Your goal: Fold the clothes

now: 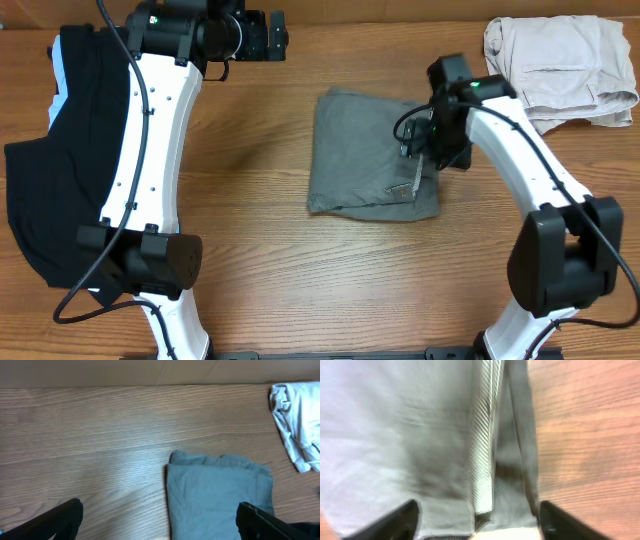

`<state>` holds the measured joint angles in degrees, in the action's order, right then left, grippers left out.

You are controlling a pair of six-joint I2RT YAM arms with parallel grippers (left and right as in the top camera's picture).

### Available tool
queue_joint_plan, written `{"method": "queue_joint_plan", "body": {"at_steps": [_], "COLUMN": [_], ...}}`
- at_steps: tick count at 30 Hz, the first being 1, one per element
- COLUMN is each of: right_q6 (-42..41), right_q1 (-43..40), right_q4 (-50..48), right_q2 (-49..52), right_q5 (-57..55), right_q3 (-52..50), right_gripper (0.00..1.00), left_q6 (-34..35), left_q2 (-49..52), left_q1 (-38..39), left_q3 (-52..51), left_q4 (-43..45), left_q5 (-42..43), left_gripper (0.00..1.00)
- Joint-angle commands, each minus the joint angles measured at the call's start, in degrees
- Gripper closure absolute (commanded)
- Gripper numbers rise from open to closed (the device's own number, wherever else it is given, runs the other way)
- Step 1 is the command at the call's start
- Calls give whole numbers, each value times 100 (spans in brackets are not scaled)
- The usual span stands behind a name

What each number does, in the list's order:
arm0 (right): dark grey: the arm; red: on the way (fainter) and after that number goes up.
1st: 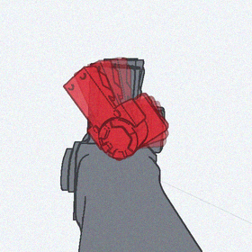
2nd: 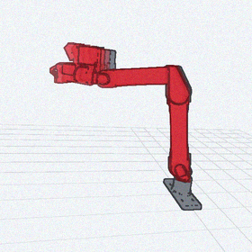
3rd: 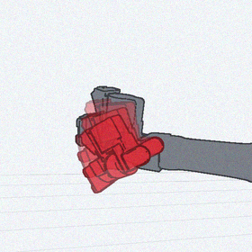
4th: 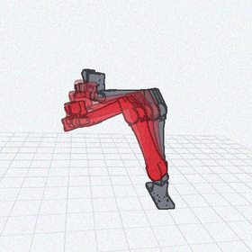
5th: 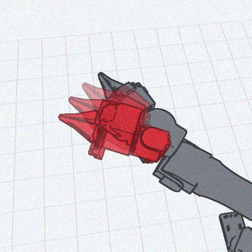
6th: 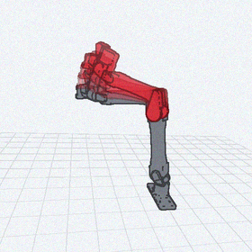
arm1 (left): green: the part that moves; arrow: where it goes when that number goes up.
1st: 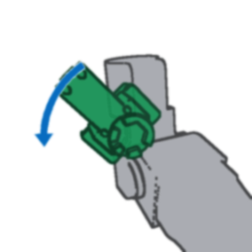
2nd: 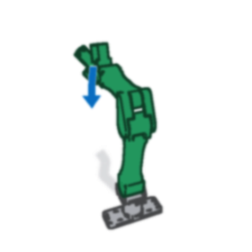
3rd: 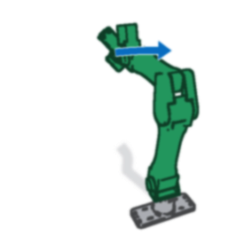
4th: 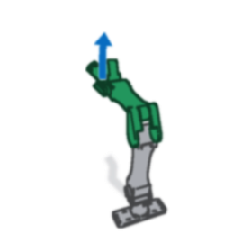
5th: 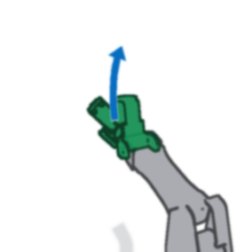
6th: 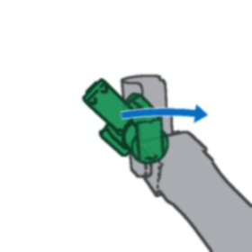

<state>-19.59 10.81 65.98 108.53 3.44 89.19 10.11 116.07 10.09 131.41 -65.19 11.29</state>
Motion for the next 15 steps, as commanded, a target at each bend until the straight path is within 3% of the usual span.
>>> {"method": "queue_joint_plan", "body": {"at_steps": [1,4,15], "right_q6": [413,778,1069], "right_q1": [-133,-234,-420], "right_q4": [-225,-614,-1237], "right_q2": [-173,-76,726], "right_q5": [17,293,767], "right_q3": [28,-234,-562], "right_gripper": [12,4,0], "left_q6": [-136,-133,-133], "left_q2": [83,83,83], "left_q1": [-17,-22,-22], "left_q3": [79,79,79], "left_q4": [-20,-35,-81], "left_q5": [-308,-400,-402], "left_gripper": [0,0,0]}}
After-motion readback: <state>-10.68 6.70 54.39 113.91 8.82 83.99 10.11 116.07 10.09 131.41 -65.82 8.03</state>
